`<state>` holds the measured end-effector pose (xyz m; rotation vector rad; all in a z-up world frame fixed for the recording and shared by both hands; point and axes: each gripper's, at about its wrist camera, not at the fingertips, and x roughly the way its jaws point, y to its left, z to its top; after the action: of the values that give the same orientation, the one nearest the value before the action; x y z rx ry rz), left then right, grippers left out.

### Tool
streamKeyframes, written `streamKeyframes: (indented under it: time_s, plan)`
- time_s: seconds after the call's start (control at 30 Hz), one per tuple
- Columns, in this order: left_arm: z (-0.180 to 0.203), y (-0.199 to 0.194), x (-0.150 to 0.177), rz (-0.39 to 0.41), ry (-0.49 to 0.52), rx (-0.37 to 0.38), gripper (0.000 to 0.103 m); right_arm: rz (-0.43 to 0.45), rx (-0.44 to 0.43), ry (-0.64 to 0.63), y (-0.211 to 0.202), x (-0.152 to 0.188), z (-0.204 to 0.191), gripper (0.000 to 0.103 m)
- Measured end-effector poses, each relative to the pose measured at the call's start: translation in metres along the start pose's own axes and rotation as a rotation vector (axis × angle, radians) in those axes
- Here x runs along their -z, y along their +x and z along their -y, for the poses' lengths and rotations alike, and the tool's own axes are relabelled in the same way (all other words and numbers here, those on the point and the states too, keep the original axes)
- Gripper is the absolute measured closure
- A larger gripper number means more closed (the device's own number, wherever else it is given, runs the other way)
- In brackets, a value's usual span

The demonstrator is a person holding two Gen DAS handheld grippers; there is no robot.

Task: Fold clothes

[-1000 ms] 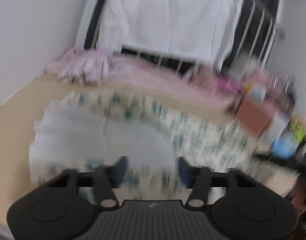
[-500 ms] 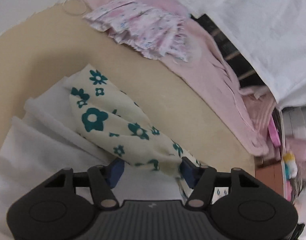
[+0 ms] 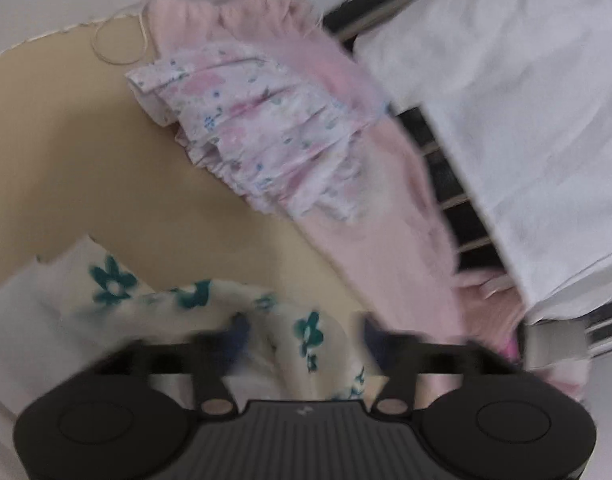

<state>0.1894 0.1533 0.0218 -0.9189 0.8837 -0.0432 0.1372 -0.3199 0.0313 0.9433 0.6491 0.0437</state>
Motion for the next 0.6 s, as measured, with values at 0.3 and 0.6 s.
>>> streamKeyframes:
  time_s: [0.3,0.6]
  plan:
    - [0.006,-0.032,0.022,0.076,0.375,-0.154,0.029,-0.124,0.097,-0.613,-0.038,0.046,-0.04,0.049]
    - [0.064,0.035,0.009,0.052,0.686,-0.204,0.027,-0.159,0.251,-0.814,-0.046,0.105,-0.02,0.051]
